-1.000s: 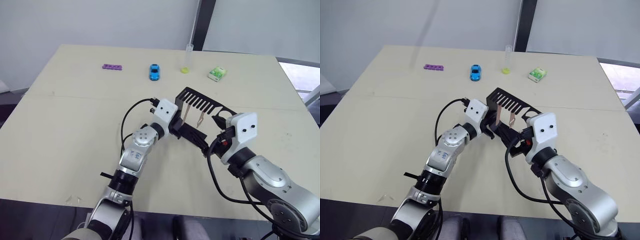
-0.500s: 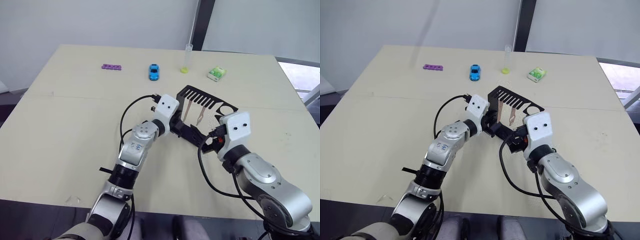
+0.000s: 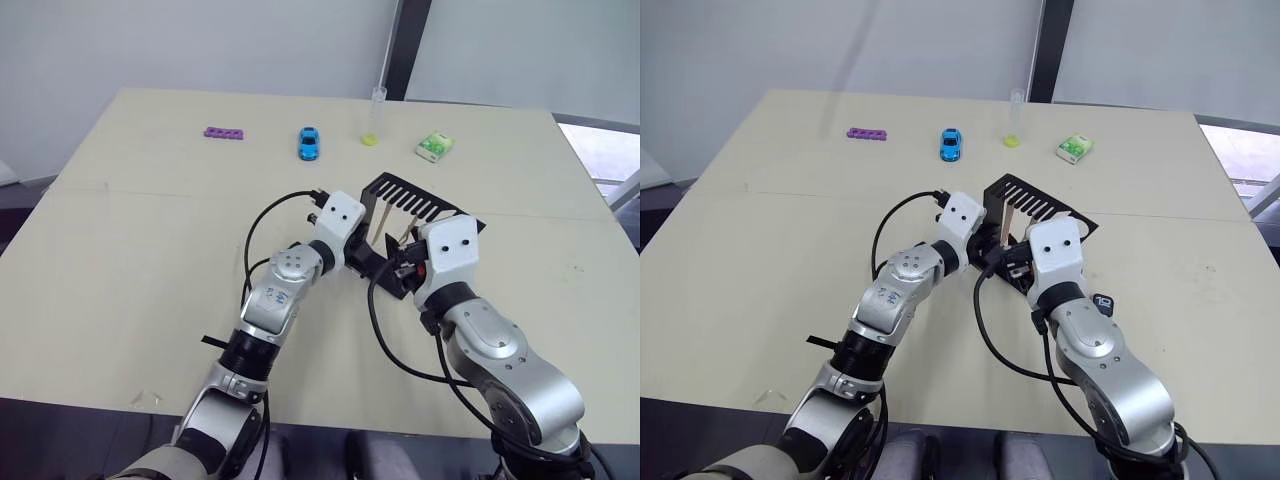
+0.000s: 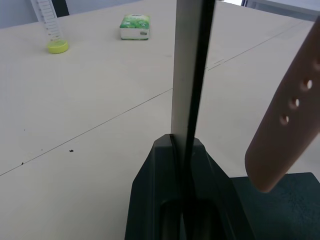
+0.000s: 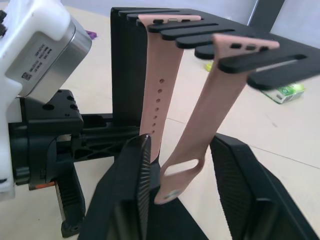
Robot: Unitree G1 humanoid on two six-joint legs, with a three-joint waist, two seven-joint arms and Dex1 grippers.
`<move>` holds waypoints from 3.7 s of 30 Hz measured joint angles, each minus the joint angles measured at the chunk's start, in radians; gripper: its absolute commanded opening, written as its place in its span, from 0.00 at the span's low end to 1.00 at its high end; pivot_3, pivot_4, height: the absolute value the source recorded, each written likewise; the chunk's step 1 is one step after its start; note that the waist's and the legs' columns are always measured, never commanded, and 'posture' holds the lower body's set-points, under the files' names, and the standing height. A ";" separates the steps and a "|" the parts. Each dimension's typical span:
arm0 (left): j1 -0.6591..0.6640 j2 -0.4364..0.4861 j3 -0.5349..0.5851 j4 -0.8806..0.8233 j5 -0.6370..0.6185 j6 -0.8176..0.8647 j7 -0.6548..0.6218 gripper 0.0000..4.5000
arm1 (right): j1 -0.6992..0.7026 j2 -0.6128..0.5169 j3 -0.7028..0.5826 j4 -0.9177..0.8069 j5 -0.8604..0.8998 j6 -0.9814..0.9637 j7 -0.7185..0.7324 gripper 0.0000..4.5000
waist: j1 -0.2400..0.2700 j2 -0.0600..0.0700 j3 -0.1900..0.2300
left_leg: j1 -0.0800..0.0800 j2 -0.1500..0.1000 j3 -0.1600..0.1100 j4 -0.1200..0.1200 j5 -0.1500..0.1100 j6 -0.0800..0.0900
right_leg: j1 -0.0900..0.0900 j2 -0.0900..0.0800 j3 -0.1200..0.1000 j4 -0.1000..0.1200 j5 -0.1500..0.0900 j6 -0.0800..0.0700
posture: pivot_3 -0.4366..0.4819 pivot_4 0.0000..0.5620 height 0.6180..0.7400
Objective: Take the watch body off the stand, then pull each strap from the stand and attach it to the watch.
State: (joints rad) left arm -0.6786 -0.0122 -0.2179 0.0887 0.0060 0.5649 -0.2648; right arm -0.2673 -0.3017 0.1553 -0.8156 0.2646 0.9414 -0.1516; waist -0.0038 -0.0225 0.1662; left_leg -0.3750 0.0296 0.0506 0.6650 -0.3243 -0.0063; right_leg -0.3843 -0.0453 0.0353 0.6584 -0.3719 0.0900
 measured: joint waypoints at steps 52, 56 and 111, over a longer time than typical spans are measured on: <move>-0.005 -0.010 -0.001 0.013 0.001 -0.019 0.001 0.00 | -0.001 -0.119 0.153 -0.053 -0.434 -0.025 0.171 0.02 | 0.000 0.000 0.000 | -0.009 0.000 0.003 0.003 0.000 0.000 | -0.010 0.000 0.001 0.004 0.000 0.000 | 0.48 0.27 1.00; -0.005 -0.009 -0.002 0.015 0.001 -0.022 0.000 0.00 | 0.023 -0.133 0.149 -0.068 -0.448 -0.042 0.200 0.02 | 0.000 0.000 0.000 | -0.009 0.000 0.003 0.003 0.000 0.000 | -0.010 0.000 0.001 0.004 0.000 0.000 | 0.48 0.27 1.00; -0.005 0.106 0.029 0.038 0.035 -0.038 -0.004 1.00 | 0.291 -0.198 -0.318 -0.076 0.114 -0.154 0.616 0.00 | 0.002 0.000 0.000 | -0.008 0.000 0.003 0.004 0.000 -0.001 | -0.010 0.001 0.002 0.005 0.000 0.000 | 0.48 0.27 1.00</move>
State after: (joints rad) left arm -0.6838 0.0941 -0.1884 0.1265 0.0406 0.5269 -0.2689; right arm 0.0234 -0.4992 -0.1623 -0.8912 0.3790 0.7876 0.4649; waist -0.0023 -0.0227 0.1658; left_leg -0.3832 0.0295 0.0533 0.6693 -0.3238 -0.0069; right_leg -0.3939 -0.0444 0.0369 0.6633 -0.3718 0.0900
